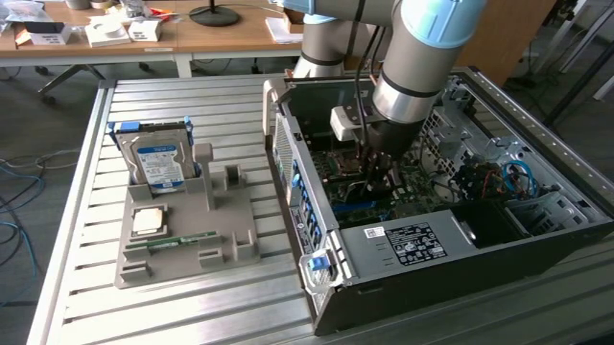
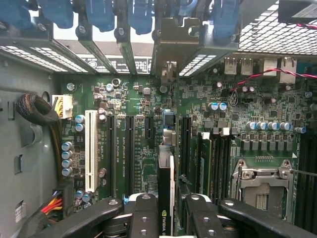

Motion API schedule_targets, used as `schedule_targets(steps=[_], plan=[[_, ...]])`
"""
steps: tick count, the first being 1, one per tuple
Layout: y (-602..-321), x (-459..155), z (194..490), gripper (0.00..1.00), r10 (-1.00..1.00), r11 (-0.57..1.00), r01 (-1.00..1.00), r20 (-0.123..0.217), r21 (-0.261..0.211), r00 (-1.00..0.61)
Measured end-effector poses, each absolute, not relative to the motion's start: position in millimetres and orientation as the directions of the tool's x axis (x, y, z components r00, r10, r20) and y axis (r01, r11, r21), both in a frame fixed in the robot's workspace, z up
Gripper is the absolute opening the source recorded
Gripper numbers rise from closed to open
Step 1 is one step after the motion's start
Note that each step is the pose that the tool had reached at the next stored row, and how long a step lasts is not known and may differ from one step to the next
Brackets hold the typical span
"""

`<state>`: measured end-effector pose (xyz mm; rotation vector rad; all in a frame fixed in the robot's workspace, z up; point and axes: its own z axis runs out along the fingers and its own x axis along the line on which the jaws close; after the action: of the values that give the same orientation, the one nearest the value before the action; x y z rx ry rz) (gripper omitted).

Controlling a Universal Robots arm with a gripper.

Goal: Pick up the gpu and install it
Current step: 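Insert the gpu into the slot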

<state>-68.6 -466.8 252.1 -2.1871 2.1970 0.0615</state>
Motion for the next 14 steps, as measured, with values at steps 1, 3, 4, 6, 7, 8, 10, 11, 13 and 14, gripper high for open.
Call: schedule_targets(steps=[1, 3, 4, 6, 7, 8, 10, 11, 13, 14], plan=[[-466.8, -68.7, 252.1, 0.26, -0.998, 0.004, -1.0, -0.057, -0.001, -0.004], [-466.5, -68.7, 252.1, 0.26, -0.998, 0.005, -1.0, -0.057, -0.001, -0.005], [-466.4, -68.7, 252.1, 0.26, -0.998, 0.005, -1.0, -0.057, -0.001, -0.005], [-465.9, -68.7, 252.1, 0.26, -0.998, 0.005, -1.0, -0.057, -0.001, -0.005], [-465.9, -68.7, 252.1, 0.26, -0.998, 0.005, -1.0, -0.057, -0.001, -0.005], [-465.9, -68.7, 252.1, 0.26, -0.998, 0.005, -1.0, -0.057, -0.001, -0.004], [-465.9, -68.7, 252.1, 0.26, -0.998, 0.005, -1.0, -0.057, -0.001, -0.004], [-465.9, -68.7, 252.1, 0.26, -0.998, 0.005, -1.0, -0.057, -0.001, -0.005], [-465.9, -68.6, 252.1, 0.26, -0.998, 0.005, -1.0, -0.057, -0.001, -0.005], [-465.9, -68.1, 252.1, 0.26, -0.998, 0.004, -1.0, -0.058, -0.001, -0.004]])
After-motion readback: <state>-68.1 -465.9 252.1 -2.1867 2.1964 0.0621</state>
